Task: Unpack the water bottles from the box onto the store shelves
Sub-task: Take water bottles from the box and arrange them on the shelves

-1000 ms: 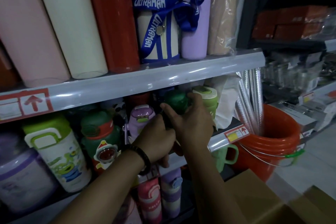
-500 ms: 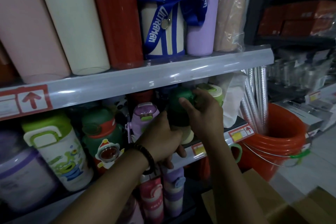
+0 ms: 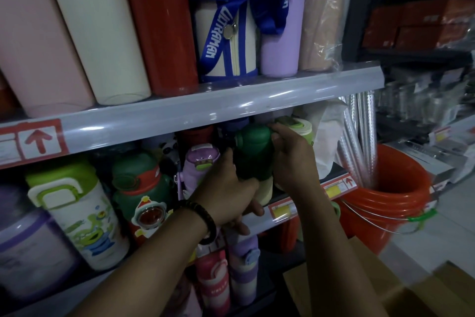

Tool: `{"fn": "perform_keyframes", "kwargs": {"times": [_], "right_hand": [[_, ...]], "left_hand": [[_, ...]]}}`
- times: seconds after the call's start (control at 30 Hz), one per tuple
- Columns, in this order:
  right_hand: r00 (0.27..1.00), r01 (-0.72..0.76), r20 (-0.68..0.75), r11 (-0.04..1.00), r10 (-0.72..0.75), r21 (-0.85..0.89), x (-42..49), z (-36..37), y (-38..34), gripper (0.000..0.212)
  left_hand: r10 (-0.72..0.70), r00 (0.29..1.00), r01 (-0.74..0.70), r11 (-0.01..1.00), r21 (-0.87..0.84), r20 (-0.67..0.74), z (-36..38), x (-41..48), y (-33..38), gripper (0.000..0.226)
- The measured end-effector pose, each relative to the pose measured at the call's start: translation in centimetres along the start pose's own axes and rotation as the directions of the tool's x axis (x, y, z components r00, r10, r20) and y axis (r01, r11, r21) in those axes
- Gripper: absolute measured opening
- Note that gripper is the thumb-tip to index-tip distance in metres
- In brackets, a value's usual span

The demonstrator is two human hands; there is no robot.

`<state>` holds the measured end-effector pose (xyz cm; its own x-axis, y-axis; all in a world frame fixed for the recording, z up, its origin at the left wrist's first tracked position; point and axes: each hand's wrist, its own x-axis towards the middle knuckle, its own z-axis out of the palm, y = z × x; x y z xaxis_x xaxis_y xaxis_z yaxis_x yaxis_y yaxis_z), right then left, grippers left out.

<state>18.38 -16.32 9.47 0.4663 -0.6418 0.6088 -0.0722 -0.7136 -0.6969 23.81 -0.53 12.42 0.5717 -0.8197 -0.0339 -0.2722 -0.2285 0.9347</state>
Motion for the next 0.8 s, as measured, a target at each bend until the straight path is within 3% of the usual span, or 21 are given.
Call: {"fn": "perform_keyframes", "kwargs": {"times": [0.23,0.3,0.37,0.47,0.53,0.67,0.8], "right_hand": [[0.993,-0.101,-0.077,0.987,0.092,-0.125,-0.3,0.2,-2.1,0.035],[0.987,-0.142,-0.094,0.980,0.129,-0.143,-0.4,0.3,-3.1,0.029],[0.985,-0.165,-0.094,0.961,0.147,-0.221,-0.5,0.6,-4.1,0.044],[0.985,-0.171,-0.095,0.910,0.145,-0.377,-1.0,1.4,-4.9,0.076],[0.983,-0.183,-0.085,0.899,0.162,-0.397,-1.3,2.1,-5.1,0.083],[0.985,-0.156,-0.132,0.904,0.112,-0.399,-1.4,2.4,-4.6,0.071],[0.991,-0.118,-0.096,0.926,0.089,-0.358,-0.9,1.8,-4.1,0.065]], "left_hand": [[0.063,0.996,-0.059,0.997,0.054,-0.066,0.0,0.1,-0.1,0.066],[0.050,0.998,-0.047,0.996,0.074,-0.049,-0.1,0.3,-0.3,0.053],[0.017,1.000,-0.015,0.996,0.088,-0.020,-0.1,0.3,-0.5,0.022],[0.028,0.999,-0.025,0.989,0.143,-0.017,-0.1,0.1,-0.5,0.034],[0.070,0.997,-0.063,0.981,0.181,-0.033,-0.2,0.1,-0.6,0.040],[0.049,0.997,-0.039,0.987,0.157,-0.058,-0.4,0.1,-0.6,0.030],[0.039,0.998,-0.031,0.988,0.153,-0.049,-0.3,0.0,-0.5,0.041]]}}
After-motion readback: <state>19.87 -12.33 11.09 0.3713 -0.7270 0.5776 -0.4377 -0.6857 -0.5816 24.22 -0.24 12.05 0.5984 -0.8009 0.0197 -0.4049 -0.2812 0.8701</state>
